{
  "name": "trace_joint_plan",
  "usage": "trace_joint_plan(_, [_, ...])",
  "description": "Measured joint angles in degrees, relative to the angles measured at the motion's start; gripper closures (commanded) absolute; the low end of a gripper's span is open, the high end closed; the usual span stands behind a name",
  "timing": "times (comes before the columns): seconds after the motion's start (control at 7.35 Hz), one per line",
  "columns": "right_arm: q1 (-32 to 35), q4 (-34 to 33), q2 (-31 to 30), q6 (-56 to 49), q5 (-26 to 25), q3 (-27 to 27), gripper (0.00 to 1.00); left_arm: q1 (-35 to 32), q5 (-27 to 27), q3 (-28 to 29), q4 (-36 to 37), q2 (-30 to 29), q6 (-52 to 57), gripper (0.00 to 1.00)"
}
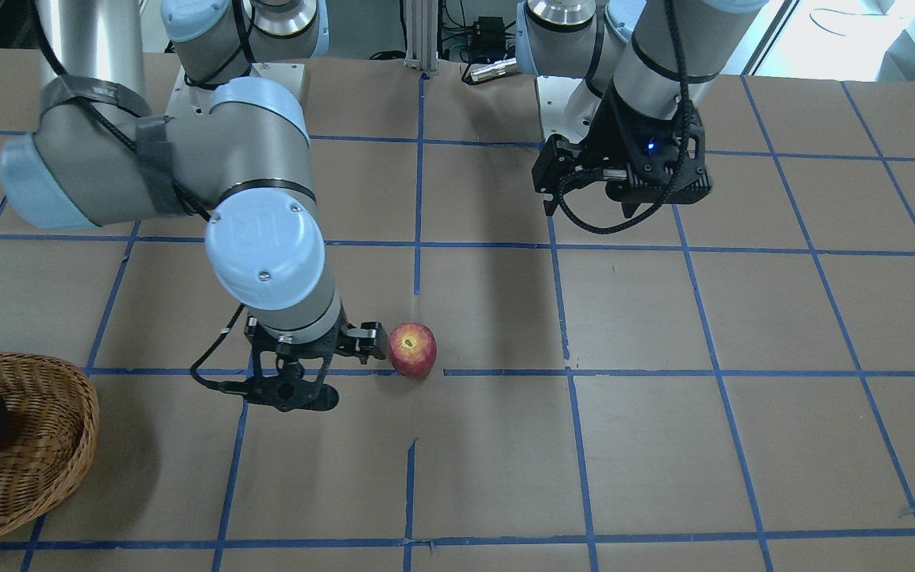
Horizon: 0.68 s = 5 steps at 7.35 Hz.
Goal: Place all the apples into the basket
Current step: 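Lower the right gripper and grasp the red apple while the left withdraws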
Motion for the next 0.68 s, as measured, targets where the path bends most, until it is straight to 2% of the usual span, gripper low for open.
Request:
trace_joint_plan(0.27, [2.1, -0.6, 2.8, 2.3, 2.8, 0.2, 0.0, 0.7, 0.1, 1.8, -2.6, -0.2, 0.9, 0.0])
trace_joint_plan(0.68, [3.6, -2.3, 6.2, 3.1, 4.8, 1.0, 0.0, 0.9, 0.1, 2.3, -2.9, -0.5, 1.0, 0.0])
